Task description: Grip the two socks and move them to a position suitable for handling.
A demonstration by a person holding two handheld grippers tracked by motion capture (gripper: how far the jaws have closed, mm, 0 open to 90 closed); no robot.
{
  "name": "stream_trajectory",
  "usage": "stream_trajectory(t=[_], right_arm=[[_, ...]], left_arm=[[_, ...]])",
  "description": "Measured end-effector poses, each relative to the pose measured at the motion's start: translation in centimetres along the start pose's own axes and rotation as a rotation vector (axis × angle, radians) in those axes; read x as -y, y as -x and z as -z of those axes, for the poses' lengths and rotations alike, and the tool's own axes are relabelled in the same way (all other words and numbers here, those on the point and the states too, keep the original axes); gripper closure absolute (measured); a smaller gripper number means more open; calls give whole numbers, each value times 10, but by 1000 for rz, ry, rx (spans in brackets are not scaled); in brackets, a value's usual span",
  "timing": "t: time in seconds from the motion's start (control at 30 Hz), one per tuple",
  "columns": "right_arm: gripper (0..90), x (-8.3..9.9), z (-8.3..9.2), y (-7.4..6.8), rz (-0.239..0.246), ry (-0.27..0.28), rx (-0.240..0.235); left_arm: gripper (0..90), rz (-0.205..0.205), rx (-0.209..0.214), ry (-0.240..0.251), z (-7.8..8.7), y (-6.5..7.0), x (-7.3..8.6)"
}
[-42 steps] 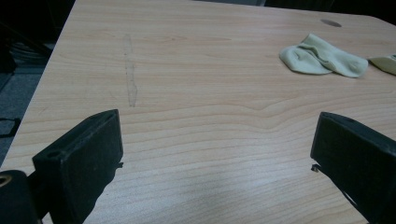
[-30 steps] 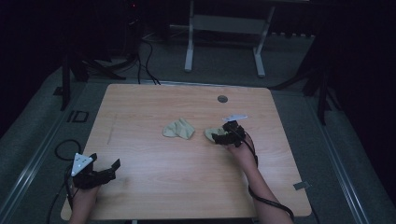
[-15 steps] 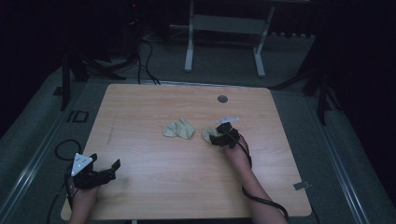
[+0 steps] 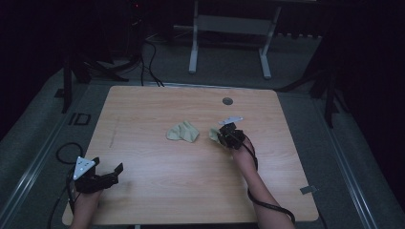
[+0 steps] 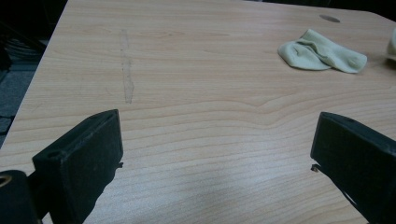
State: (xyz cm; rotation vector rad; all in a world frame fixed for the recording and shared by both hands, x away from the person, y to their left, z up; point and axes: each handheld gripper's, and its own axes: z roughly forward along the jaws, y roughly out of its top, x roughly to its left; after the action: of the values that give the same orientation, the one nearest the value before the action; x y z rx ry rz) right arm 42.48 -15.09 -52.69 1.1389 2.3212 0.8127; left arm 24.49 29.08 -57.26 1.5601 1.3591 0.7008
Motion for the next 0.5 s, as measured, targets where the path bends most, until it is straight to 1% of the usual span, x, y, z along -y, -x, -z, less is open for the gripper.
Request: stream_trajectory(t=[0.03,0.07,0.13,0.17,0.2,0.23,0.3,0.33,0.37,0.43,0.47,0.5], right_arm=[[807,0,0,0,0,0,0],[807,-2,6,-1,3,14,-6],[807,-6,18,-5,20,37,-2],[807,-9,30,-11,30,66,-10],[807,-11,36,-14,37,77,-14],[807,-11,36,-14,37,77,-14],[807,-11,47,-22,50,96,-35],[807,-11,53,-26,53,109,-46],[807,-8,62,-35,65,121,-68],[807,-2,69,-45,74,132,-81],[807,-2,69,-45,74,132,-81],[807,1,73,-50,80,132,-93]], left_arm=[[23,0,0,0,0,0,0],[23,-1,0,0,0,0,0],[23,-2,-1,0,0,0,0],[23,-2,-1,0,1,0,0],[22,-1,-1,0,1,0,0],[22,-2,-2,0,1,0,0],[23,-2,0,1,1,1,0],[22,-3,2,2,1,1,-1],[23,-1,6,2,1,2,-1],[23,-3,5,0,1,2,-1],[23,-7,7,-1,1,3,-1],[22,-8,7,-3,1,3,-1]])
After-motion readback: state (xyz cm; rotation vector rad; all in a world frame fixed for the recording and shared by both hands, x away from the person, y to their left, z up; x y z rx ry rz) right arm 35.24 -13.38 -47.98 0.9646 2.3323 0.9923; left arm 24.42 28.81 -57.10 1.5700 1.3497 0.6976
